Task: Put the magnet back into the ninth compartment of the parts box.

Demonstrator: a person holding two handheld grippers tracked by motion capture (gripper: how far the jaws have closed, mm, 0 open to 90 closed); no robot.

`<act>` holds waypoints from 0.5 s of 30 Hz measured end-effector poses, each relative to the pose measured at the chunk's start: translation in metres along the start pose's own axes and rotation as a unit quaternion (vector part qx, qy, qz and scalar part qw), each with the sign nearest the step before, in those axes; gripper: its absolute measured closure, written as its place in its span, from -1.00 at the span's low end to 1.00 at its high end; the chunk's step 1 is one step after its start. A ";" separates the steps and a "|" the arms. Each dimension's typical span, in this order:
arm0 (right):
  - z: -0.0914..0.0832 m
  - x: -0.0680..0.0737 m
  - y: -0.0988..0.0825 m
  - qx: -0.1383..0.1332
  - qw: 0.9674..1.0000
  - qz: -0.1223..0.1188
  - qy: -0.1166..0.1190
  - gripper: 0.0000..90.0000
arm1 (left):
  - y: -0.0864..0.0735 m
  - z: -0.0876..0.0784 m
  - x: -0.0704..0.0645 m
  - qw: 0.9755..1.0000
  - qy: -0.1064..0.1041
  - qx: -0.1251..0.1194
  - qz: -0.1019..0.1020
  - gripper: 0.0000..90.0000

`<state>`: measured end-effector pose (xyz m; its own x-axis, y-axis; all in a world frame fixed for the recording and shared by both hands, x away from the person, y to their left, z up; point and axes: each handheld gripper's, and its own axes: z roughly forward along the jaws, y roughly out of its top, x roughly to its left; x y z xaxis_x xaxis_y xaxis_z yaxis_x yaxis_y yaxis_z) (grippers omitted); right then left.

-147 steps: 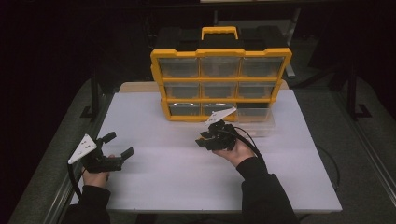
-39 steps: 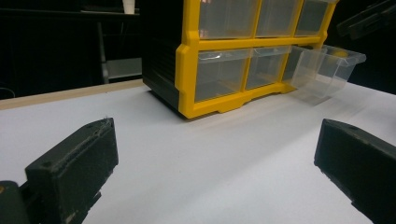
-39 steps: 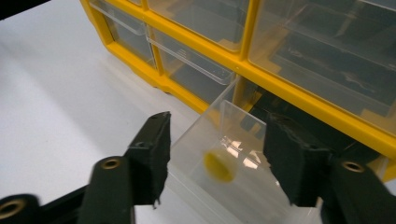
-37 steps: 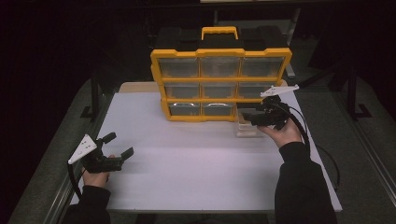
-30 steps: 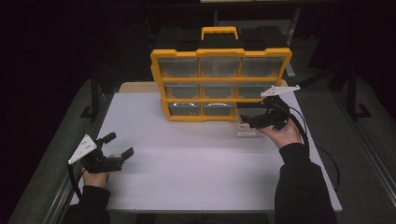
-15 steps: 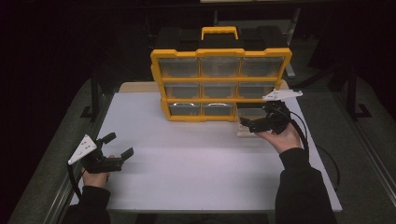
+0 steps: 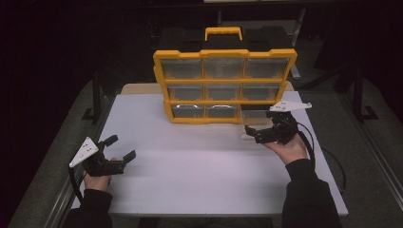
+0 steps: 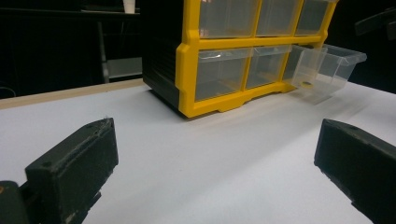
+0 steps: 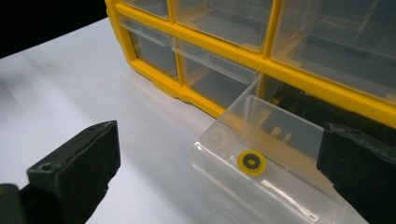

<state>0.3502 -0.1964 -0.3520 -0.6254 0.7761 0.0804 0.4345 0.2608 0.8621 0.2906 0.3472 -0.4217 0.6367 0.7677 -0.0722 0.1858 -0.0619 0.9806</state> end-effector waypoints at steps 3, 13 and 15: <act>-0.002 0.001 -0.006 -0.006 1.000 -0.001 -0.007 -1.00 | 0.000 0.000 0.000 1.000 0.000 0.000 -0.001 -1.00; -0.014 0.000 -0.018 -0.035 0.999 0.007 -0.008 -1.00 | 0.000 0.000 0.000 1.000 0.000 0.004 0.002 -1.00; -0.016 0.002 -0.019 -0.039 0.999 0.004 -0.006 -1.00 | -0.001 0.000 0.000 1.000 0.001 0.004 0.001 -1.00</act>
<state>0.3301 -0.2094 -0.3603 -0.6130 0.7858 0.0823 0.3884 0.2091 0.8974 0.2908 0.3469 -0.4223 0.6358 0.7687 -0.0691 0.1899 -0.0690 0.9794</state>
